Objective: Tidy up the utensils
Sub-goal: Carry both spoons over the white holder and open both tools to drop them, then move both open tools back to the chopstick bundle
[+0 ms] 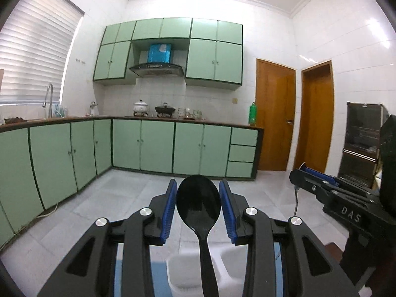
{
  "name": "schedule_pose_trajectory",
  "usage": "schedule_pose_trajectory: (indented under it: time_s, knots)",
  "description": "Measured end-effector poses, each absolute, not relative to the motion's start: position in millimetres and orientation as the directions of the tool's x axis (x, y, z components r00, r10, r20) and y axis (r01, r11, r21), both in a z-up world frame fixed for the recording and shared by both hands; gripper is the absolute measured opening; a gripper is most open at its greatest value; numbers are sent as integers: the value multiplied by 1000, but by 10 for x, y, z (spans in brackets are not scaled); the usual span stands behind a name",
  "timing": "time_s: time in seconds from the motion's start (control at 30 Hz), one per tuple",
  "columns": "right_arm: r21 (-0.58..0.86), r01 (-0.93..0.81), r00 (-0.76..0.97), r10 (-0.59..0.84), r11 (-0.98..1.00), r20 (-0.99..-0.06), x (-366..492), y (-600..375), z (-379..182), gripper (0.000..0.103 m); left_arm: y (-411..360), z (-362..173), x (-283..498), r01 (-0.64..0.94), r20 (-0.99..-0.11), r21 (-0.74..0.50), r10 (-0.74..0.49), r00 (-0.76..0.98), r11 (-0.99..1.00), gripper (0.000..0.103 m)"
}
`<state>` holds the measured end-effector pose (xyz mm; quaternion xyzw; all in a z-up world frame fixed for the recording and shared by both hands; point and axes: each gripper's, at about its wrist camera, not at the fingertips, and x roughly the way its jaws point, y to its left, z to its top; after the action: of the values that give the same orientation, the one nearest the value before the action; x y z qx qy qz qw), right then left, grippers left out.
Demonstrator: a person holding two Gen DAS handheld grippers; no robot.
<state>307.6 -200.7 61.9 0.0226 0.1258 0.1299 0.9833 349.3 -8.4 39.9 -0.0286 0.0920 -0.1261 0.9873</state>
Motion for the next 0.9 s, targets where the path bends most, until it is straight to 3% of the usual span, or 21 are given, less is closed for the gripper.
schedule_pose_trajectory:
  time_s: [0.2, 0.5, 0.67, 0.9]
  knots:
    - [49, -211, 933, 216, 976, -288, 3405, -1916, 338, 28, -92, 125, 3945, 226, -226, -100, -244, 943, 969, 35]
    - [30, -248, 888, 239, 968, -392, 3434, -1794, -24, 29, -86, -158, 4013, 246, -302, -117, -270, 914, 962, 39]
    - [41, -230, 889, 227, 972, -397, 3276, -1826, 56, 44, -11, -78, 3815, 241, -318, -126, -269, 909, 962, 44]
    - [60, -244, 860, 244, 968, -449, 2628, -1910, 46, 78, 14, -51, 3221, 232, -403, -91, -249, 881, 968, 62]
